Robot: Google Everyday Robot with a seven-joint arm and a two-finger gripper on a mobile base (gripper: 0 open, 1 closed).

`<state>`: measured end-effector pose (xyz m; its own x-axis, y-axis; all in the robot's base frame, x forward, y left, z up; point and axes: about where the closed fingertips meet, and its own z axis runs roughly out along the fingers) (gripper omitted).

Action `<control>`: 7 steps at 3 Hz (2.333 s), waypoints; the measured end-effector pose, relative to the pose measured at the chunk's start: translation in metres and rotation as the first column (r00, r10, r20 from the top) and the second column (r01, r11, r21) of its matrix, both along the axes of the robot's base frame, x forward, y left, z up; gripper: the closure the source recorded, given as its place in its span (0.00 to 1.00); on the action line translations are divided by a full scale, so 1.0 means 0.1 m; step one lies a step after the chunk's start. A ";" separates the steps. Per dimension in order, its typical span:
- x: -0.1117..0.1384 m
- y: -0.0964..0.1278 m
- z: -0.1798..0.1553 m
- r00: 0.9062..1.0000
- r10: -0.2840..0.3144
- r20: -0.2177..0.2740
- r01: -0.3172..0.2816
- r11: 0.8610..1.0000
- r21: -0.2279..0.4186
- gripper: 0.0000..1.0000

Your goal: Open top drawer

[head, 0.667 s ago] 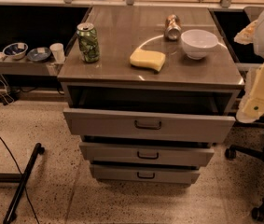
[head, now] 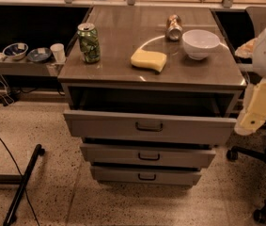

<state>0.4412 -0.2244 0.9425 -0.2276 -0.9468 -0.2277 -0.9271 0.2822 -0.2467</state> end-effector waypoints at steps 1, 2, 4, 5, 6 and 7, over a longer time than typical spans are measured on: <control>0.00 -0.07 -0.76 0.998 0.019 -0.064 -0.018 1.000 0.008 0.00; 0.02 -0.04 -1.16 0.994 0.056 -0.097 -0.054 0.998 0.023 0.00; 0.41 0.22 -1.76 0.973 0.168 -0.159 -0.164 0.986 0.040 0.00; 0.63 0.26 -2.03 0.959 0.195 -0.204 -0.189 0.981 0.048 0.00; 0.77 0.22 -2.33 0.946 0.190 -0.263 -0.185 0.982 0.044 0.00; 0.79 0.19 -2.58 0.934 0.173 -0.312 -0.167 0.985 0.046 0.19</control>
Offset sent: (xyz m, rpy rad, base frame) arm 0.0043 -0.0034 -0.1627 0.0385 0.1384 0.0959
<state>0.5204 -0.2055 0.6843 -0.1258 -0.9740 -0.1885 -0.9911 0.1149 0.0677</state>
